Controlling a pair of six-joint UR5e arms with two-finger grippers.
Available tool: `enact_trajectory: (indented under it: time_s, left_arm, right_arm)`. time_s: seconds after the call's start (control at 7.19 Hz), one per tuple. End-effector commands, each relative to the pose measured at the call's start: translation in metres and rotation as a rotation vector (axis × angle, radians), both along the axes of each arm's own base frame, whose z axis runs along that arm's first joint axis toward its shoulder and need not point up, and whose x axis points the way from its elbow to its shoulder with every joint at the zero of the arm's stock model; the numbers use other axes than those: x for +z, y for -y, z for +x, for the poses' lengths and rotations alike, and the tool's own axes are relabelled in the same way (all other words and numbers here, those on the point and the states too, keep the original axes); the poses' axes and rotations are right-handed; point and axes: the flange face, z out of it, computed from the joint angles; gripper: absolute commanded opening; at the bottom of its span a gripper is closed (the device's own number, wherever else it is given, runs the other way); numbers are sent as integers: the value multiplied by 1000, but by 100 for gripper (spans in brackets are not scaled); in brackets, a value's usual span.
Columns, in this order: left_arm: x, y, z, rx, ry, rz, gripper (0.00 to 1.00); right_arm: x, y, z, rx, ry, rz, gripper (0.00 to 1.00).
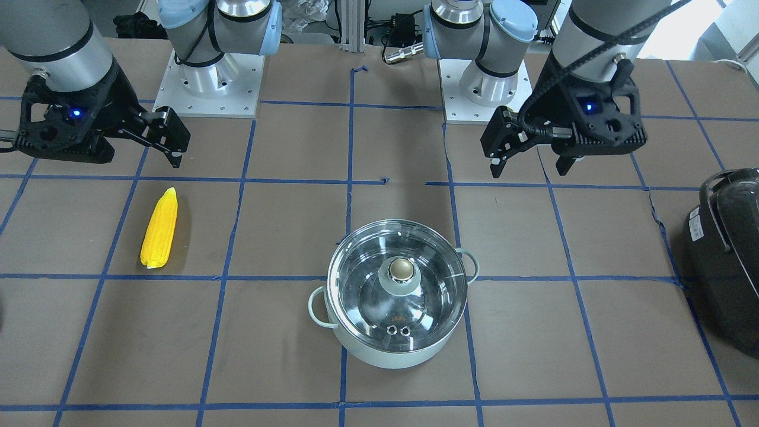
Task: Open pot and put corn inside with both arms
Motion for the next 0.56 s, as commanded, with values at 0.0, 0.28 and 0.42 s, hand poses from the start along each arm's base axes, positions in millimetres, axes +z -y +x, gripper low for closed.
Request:
enact_trajectory:
  time_s: [0.0,0.28,0.42]
  left_arm:
    - [-61,38,-65,15,-16,1,100]
    - [-94,60,-110,24,-51,0,100]
    - [-101,61,-116,18,-54,12,100]
  right_arm:
    - [-40,1,-50,-68,21,38,100]
    - [-92,0,-88,-56,18,-18,99]
    - [-131,-11,-99,-63,25,-14,99]
